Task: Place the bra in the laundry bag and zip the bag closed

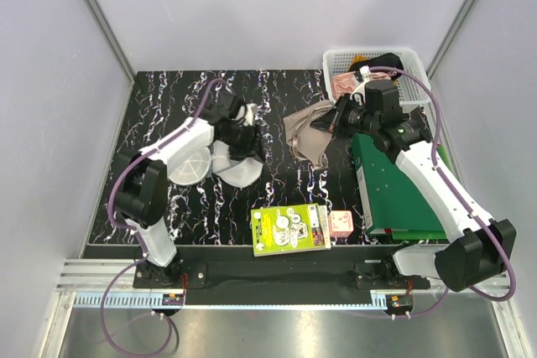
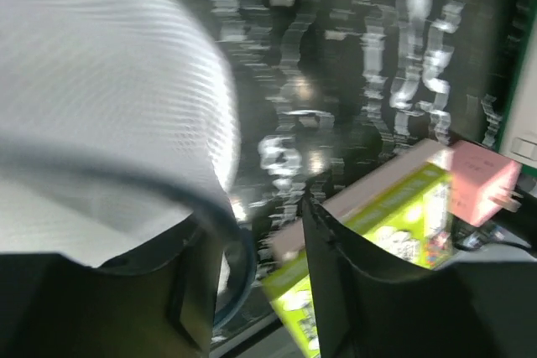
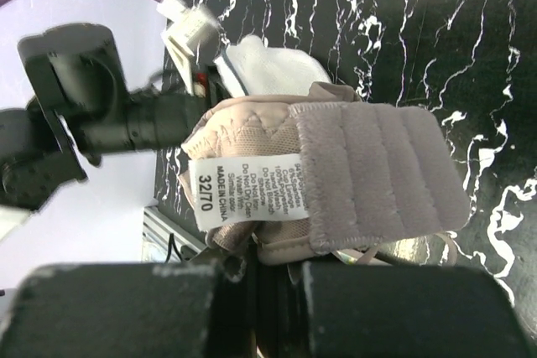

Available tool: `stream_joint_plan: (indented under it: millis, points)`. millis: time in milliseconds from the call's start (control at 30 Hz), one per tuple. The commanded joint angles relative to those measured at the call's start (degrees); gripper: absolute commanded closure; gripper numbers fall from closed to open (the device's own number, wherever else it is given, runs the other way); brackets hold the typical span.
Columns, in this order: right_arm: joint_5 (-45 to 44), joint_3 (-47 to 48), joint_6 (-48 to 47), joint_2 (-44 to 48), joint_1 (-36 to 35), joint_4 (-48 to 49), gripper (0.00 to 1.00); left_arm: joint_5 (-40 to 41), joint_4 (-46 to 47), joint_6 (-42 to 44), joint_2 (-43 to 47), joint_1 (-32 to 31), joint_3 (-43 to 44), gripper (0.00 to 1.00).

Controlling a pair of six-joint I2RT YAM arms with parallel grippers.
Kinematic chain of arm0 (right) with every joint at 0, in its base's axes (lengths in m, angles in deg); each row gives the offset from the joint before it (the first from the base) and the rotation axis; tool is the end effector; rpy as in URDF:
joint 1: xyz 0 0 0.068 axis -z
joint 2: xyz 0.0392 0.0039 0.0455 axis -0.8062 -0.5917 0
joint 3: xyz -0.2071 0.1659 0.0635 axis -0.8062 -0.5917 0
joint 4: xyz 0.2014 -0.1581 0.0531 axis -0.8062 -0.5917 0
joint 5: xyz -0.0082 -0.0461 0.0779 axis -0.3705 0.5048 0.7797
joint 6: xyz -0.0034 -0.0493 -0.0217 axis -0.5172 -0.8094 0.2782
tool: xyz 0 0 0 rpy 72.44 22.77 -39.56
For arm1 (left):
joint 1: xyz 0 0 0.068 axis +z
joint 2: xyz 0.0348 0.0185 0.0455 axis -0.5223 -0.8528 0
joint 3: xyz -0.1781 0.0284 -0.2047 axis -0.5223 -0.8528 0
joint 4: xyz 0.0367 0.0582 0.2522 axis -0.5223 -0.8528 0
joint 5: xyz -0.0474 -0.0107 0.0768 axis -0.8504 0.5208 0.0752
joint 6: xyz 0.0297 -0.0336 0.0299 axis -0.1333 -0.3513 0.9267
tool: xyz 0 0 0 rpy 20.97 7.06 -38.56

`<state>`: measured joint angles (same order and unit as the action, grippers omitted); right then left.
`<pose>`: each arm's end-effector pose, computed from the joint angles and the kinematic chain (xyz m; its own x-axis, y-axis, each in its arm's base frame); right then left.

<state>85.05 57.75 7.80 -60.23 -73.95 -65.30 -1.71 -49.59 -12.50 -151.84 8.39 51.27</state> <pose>0.2679 0.1126 0.3579 -0.7425 0.3413 -0.5764 -0.2057 0.7027 0.6811 0.3294 -0.1557 0.2293 -0.9571 0.0659 -0.2821 0.2013 0.8515 -0.4842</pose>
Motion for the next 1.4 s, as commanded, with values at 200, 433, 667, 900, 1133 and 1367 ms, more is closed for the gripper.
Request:
stream_joint_plan:
  millis: [200, 433, 667, 900, 1133, 1367]
  points:
    - [-1.4, 9.8, -4.9, -3.7, -0.1, -4.7, 1.0, 1.3, 2.8, -4.6, 12.6, -2.8, -3.2, 0.02]
    - [-3.8, 17.3, -8.6, -9.9, -5.2, -5.3, 1.0, 7.9, -5.1, -5.9, 27.4, 14.6, -13.9, 0.12]
    - [-8.2, 29.6, -10.6, -21.0, -13.2, -2.8, 1.0, 6.8, -0.1, -14.0, 23.6, 30.4, -24.1, 0.24]
    - [-12.1, 37.3, -13.3, -30.0, -19.8, 0.0, 1.0, 11.2, 4.2, -13.4, 16.1, 34.1, -24.3, 0.3]
    - [-13.6, 44.0, -13.3, -35.5, -21.9, 0.5, 1.0, 10.7, 9.8, -13.0, 7.3, 34.7, -25.1, 0.46]
    - [-18.3, 41.6, -16.4, -37.4, -24.5, 6.6, 1.0, 10.6, 13.9, -12.6, 5.1, 34.6, -27.5, 0.72]
